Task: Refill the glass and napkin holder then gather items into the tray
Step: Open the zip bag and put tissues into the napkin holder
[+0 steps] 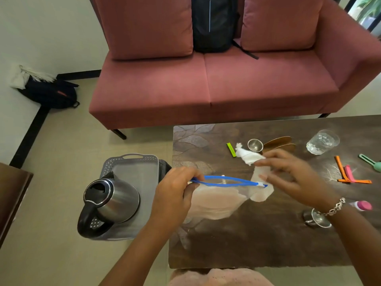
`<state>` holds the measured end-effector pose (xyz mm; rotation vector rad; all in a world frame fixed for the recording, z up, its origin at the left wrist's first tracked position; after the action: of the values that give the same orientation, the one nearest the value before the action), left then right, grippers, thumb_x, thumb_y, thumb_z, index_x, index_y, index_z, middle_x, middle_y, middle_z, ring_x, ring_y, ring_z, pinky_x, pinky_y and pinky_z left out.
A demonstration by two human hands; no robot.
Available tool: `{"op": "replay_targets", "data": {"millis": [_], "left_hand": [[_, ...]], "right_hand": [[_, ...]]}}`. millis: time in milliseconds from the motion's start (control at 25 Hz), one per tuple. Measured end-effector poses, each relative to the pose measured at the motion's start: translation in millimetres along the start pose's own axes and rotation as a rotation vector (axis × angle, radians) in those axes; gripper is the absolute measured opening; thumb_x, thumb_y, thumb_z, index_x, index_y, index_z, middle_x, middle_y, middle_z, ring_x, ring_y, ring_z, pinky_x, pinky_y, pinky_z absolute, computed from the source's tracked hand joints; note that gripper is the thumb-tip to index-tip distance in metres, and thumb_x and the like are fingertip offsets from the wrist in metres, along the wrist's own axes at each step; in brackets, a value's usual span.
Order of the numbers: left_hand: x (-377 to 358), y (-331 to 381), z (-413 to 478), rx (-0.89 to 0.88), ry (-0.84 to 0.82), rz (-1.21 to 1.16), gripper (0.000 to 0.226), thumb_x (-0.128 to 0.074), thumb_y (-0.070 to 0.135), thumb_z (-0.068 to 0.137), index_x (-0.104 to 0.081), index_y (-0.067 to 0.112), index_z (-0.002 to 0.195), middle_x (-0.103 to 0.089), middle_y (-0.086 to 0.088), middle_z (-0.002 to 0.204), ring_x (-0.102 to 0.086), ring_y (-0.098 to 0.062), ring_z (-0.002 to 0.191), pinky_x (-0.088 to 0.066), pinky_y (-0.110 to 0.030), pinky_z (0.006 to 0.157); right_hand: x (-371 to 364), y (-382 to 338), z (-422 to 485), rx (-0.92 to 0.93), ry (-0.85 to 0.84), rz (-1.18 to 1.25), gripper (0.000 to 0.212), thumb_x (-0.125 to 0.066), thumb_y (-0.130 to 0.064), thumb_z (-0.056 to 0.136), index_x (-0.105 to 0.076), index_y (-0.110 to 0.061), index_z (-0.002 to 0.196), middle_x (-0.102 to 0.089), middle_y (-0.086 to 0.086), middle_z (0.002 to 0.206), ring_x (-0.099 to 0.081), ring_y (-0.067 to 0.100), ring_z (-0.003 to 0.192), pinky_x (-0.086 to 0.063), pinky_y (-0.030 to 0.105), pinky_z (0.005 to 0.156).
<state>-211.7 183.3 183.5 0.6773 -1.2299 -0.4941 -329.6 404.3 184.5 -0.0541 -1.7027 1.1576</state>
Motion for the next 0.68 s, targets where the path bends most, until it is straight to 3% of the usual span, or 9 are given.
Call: {"op": "replay_targets", "data": {"millis": [40,120,320,520,680], "left_hand": [[-0.1,-0.4,0.2,0.038,-0.022,-0.031,0.024,-0.055,0.004,0.078,-0.059,0.026,0.089,-0.06,0.013,0.088,-0.054,-0.007,0.085,-0.043,-0.016,0.074],[-1.6,-4.1,-0.2,0.118,-0.07,-0.085,0.027,-0.059,-0.001,0.081,-0.06,0.02,0.096,-0.063,0.006,0.093,-0.057,-0.011,0.09,-0.048,-0.023,0.077],[-16.9,-33.5,-10.5,0.231,-0.201,-0.137,0.023,-0.06,0.0,0.082,-0.063,0.018,0.095,-0.066,0.002,0.096,-0.059,-0.01,0.094,-0.051,-0.027,0.082],[-58.2,-86.9,-37.3,0.391,-0.382,-0.118,0.022,-0.06,0.001,0.082,-0.065,0.02,0.092,-0.067,0.005,0.091,-0.062,-0.01,0.09,-0.051,-0.028,0.085],[-108.0,-139.8,-42.1,0.495,-0.483,-0.067,0.022,-0.058,-0.001,0.082,-0.066,0.017,0.09,-0.068,-0.001,0.092,-0.062,-0.017,0.088,-0.05,-0.03,0.084]], "right_hand": [[-11.4,1.7,-1.3,0.004,-0.115,0.042,0.058,-0.059,-0.066,0.064,-0.063,-0.026,0.106,-0.053,-0.014,0.107,-0.054,0.007,0.099,-0.044,0.011,0.079],[-32.9,7.4,-4.4,0.032,-0.196,-0.013,0.069,-0.054,-0.077,0.058,-0.062,-0.029,0.107,-0.053,-0.016,0.106,-0.053,0.005,0.097,-0.046,0.014,0.076],[-75.2,30.5,-11.2,0.033,-0.129,-0.106,0.043,-0.047,-0.051,0.075,-0.07,-0.016,0.082,-0.058,-0.012,0.086,-0.057,0.01,0.066,-0.048,0.028,0.058],[-131.2,66.4,-17.5,-0.068,-0.332,-0.139,0.028,-0.062,-0.036,0.082,-0.069,-0.009,0.087,-0.063,0.001,0.086,-0.054,0.014,0.064,-0.037,0.019,0.057],[-181.6,107.3,-5.3,-0.175,-0.441,-0.249,0.027,-0.057,-0.03,0.089,-0.066,-0.005,0.091,-0.059,0.006,0.091,-0.051,0.015,0.071,-0.037,0.027,0.064]]}}
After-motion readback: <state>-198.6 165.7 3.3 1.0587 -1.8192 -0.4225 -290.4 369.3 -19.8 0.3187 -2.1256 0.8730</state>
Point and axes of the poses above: each hand's wrist, its own z-axis towards the middle knuckle, its own x-axis out of the back of the hand, y = z × x, the point moved 4 cm from there along z, towards the middle knuckle
